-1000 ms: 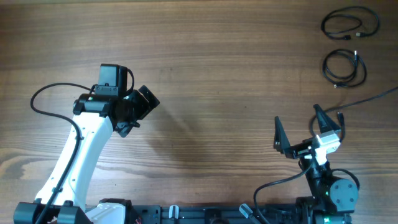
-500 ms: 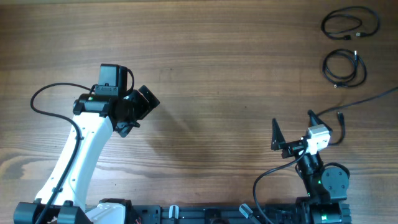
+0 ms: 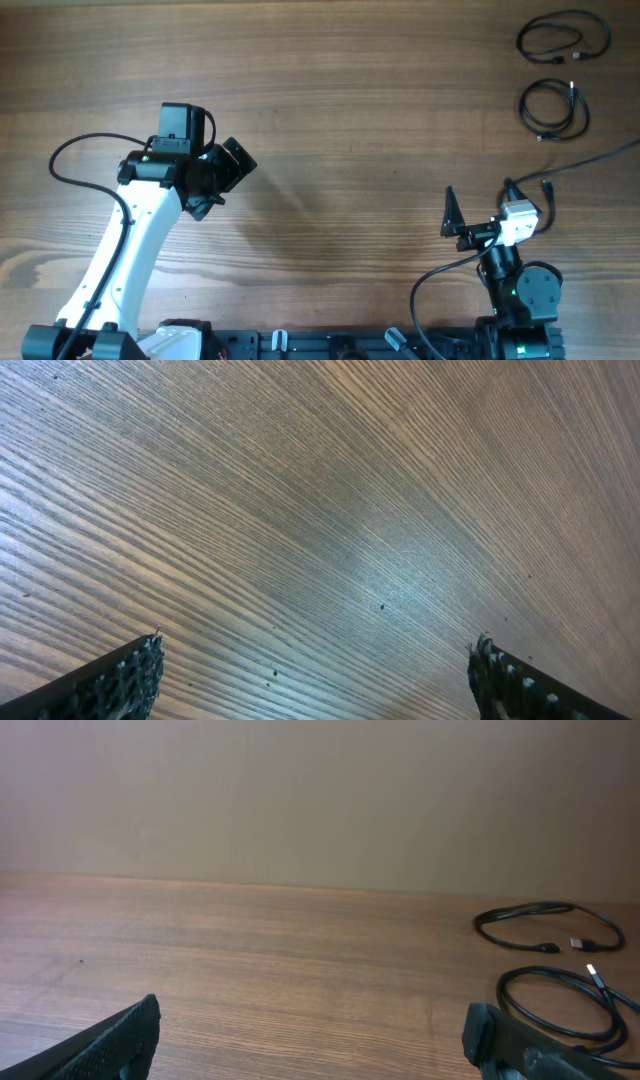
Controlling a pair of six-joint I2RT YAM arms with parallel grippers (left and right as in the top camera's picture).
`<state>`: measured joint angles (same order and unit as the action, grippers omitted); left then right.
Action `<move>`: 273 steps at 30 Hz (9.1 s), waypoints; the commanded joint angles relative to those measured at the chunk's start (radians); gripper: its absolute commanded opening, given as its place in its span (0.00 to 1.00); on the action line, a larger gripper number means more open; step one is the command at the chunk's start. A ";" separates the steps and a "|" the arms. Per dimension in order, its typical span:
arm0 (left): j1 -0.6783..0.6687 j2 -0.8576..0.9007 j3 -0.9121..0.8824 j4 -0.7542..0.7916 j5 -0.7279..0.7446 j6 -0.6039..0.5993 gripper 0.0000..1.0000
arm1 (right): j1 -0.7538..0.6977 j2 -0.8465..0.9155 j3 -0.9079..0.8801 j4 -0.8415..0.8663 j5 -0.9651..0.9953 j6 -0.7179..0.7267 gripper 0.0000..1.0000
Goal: Untangle cables
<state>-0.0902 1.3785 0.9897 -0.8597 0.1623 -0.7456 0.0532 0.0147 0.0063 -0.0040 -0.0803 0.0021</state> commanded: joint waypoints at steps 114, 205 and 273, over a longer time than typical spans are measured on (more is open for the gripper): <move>0.004 -1.193 -0.500 0.056 0.155 0.578 1.00 | 0.012 -0.011 -0.001 0.003 0.019 -0.028 1.00; 0.003 -1.375 -0.984 0.784 -0.181 0.745 1.00 | 0.012 -0.011 -0.001 0.003 0.020 -0.027 1.00; 0.003 -1.374 -0.984 0.787 -0.190 0.794 1.00 | 0.012 -0.011 -0.001 0.003 0.020 -0.028 1.00</move>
<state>-0.0902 0.0139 0.0097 -0.0715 -0.0288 0.0257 0.0704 0.0128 0.0063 -0.0036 -0.0765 -0.0135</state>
